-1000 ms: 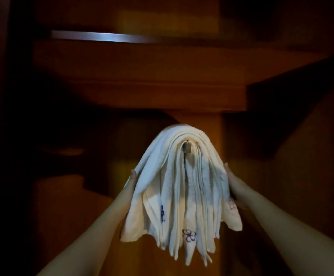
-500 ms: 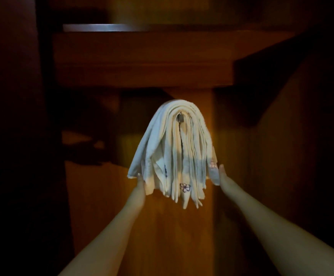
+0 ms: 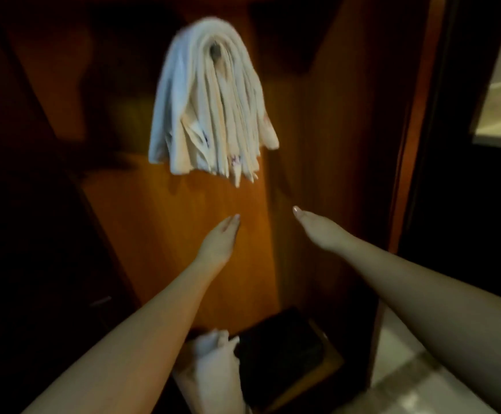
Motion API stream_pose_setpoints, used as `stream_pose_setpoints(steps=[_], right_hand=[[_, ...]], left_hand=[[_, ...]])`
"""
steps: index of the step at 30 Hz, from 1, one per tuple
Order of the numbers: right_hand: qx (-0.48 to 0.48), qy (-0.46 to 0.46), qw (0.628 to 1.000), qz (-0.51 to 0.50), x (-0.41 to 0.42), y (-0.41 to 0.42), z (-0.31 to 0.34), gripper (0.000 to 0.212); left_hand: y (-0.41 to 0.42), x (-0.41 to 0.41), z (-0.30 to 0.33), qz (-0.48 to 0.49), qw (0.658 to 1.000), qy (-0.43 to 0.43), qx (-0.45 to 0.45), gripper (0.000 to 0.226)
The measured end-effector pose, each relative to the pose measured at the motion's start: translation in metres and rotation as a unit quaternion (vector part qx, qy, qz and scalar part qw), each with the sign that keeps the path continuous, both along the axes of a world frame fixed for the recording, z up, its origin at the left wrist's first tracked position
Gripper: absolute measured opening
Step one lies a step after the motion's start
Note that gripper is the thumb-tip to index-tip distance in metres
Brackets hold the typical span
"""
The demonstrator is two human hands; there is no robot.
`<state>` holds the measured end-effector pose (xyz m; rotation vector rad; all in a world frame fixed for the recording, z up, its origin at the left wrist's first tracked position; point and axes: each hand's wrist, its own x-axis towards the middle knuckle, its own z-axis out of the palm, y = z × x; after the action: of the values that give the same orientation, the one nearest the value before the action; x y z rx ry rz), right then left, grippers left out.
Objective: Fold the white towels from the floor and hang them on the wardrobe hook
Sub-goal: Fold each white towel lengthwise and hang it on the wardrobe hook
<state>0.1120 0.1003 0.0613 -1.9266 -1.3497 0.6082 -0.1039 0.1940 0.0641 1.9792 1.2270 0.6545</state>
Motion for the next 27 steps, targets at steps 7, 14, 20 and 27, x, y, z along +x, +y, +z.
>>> stream_pose_setpoints(steps=[7,14,20,27], right_hand=[[-0.111,-0.083,0.990,-0.038,-0.012,-0.118,-0.122,0.058],[-0.227,-0.104,0.964,-0.087,0.018,-0.244,-0.226,0.059],[-0.313,-0.073,0.937,-0.136,0.077,-0.342,-0.299,0.059],[-0.359,0.023,0.912,-0.198,0.185,-0.430,-0.364,0.057]], left_hand=[[-0.074,0.001,-0.112,-0.138,0.986,0.086,-0.024,0.069],[-0.141,0.052,-0.219,-0.303,0.926,0.223,-0.025,0.069],[-0.214,0.160,-0.282,-0.379,0.879,0.289,-0.035,0.064],[-0.292,0.306,-0.342,-0.422,0.834,0.355,-0.037,0.059]])
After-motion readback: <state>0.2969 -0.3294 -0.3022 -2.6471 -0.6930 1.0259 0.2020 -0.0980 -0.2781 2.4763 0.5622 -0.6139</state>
